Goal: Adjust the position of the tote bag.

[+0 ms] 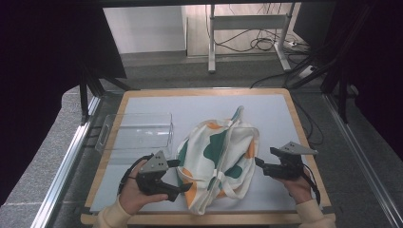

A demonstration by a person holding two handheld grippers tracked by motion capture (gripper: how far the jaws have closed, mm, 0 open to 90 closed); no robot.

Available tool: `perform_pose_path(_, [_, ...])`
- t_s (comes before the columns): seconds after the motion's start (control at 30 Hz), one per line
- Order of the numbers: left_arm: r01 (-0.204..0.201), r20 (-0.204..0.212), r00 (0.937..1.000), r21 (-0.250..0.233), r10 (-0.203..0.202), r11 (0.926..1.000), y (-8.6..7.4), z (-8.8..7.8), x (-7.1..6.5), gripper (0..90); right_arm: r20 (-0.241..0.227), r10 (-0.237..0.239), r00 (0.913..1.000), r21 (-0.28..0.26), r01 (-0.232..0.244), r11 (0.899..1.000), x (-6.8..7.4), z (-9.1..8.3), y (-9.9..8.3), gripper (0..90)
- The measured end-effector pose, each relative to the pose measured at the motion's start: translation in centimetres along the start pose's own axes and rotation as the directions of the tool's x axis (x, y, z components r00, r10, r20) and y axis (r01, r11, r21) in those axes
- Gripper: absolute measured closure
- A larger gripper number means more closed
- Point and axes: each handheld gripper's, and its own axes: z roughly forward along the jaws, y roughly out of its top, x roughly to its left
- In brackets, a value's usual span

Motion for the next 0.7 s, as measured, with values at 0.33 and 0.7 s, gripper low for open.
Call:
perform_pose_path(0.33, [-0.035, 0.062, 0.9976, 0.062, 0.031, 0.9975, -0.4, 2.4, -2.2, 16.2, 0.002, 0.009, 1.0, 0.011, -0.009, 1.0, -0.1, 0.3, -0.2, 22.4])
perform_pose_path(0.7, [-0.105, 0.127, 0.9877, 0.111, 0.091, 0.9882, -2.1, 3.9, -4.6, 13.3, -0.003, 0.009, 1.0, 0.016, -0.009, 1.0, 0.0, 0.4, -0.2, 22.4])
